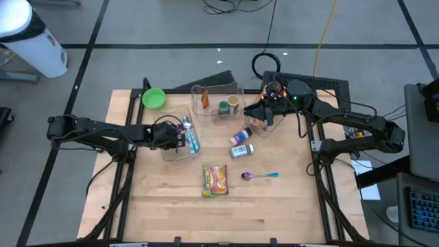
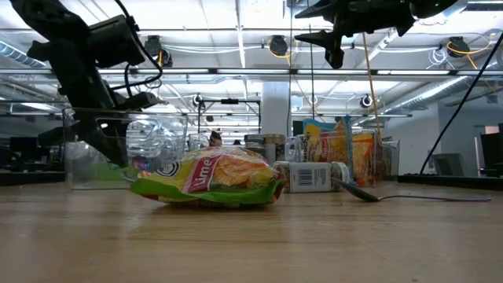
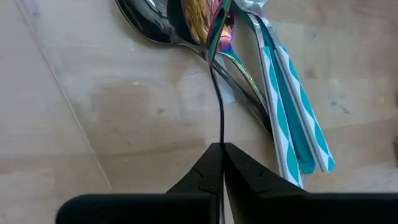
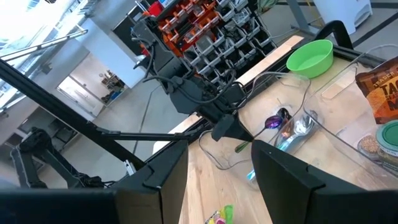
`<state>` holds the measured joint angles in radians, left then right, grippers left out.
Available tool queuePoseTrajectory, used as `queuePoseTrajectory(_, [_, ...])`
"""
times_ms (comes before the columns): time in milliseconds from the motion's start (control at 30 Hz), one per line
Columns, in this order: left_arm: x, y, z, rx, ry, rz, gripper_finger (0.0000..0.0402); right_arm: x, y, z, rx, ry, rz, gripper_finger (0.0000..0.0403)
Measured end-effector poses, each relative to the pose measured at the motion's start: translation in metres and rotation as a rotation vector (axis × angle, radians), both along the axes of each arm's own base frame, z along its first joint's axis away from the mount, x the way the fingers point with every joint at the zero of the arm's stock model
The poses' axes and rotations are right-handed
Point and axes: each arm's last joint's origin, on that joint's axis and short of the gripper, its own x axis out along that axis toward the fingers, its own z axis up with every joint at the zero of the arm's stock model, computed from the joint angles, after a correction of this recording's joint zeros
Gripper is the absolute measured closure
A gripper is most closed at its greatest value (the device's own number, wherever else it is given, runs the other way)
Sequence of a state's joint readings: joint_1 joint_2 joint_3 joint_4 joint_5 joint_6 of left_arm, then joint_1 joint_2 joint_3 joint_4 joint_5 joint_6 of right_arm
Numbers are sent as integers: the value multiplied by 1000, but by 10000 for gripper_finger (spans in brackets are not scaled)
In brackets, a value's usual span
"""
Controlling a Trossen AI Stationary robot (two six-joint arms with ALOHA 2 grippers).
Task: Pick & Place Food Item
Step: Put the right violet spoon into the left transparent bin, then adjust the left transparent bin
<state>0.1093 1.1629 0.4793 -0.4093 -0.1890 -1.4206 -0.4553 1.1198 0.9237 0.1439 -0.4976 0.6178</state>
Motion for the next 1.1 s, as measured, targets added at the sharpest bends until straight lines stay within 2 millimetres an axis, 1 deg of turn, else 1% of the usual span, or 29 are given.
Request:
queuePoseTrajectory(300, [-1,1,-1,-12,3,10,386,0,0,0,-10,0,1,234])
queuePoseTrajectory(433, [-1,1,0,-11,3,8,360,0,0,0,-12,0,2,234])
queuePoseTrajectory(633, [-1,2,-1,-5,4,10,299,0,0,0,-29,-1,4,234])
queuePoseTrajectory(800, [-4,1,4,9,-14,-43,255,0,0,0,-31,-1,4,234])
queuePoseTrajectory(933, [-6,2,16,48,-82,-95,236,0,0,0,-36,1,2,234])
queuePoseTrajectory(1100, [-13,4,33,94,-189,-101,231,0,0,-1,-37,4,1,234])
